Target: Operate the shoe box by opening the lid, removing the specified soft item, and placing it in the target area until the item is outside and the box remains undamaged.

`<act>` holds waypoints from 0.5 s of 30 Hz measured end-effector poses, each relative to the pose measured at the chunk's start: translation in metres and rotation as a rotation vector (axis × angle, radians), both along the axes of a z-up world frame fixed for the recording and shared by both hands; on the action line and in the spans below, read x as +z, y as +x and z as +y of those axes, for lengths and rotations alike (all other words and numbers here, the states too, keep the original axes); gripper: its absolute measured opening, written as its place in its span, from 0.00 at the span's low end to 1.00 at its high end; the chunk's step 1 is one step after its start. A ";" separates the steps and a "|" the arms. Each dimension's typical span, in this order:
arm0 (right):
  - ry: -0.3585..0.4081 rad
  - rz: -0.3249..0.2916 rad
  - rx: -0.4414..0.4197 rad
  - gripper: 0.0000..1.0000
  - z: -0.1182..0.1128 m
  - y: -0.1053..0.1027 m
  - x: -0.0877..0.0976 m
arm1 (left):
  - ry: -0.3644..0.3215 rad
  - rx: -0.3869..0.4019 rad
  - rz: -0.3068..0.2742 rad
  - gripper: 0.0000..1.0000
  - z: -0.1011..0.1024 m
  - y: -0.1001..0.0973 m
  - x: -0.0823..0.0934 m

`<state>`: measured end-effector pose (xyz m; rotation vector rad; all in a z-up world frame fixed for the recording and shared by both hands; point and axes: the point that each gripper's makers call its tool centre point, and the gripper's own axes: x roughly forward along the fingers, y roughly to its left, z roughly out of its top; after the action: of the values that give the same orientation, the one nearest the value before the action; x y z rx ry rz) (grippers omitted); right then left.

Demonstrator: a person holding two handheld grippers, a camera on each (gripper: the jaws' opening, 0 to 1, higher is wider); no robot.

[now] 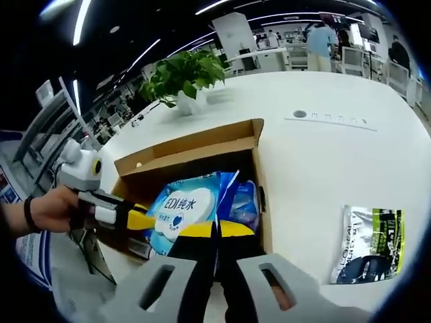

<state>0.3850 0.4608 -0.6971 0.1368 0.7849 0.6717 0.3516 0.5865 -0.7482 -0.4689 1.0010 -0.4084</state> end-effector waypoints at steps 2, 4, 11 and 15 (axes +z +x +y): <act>0.001 0.002 -0.004 0.00 0.000 0.000 0.000 | -0.014 0.012 0.002 0.18 0.001 0.003 0.000; 0.008 0.004 -0.010 0.00 0.000 0.000 0.000 | -0.017 0.011 0.004 0.17 -0.001 0.002 0.000; 0.025 0.017 -0.027 0.00 -0.002 -0.001 0.000 | -0.029 0.014 -0.014 0.07 -0.002 0.003 0.005; 0.026 0.013 -0.030 0.00 -0.003 -0.002 0.001 | -0.034 0.027 -0.040 0.04 -0.002 0.001 0.013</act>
<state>0.3834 0.4580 -0.6963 0.1767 0.7851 0.6532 0.3521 0.5850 -0.7355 -0.5030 0.9492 -0.4097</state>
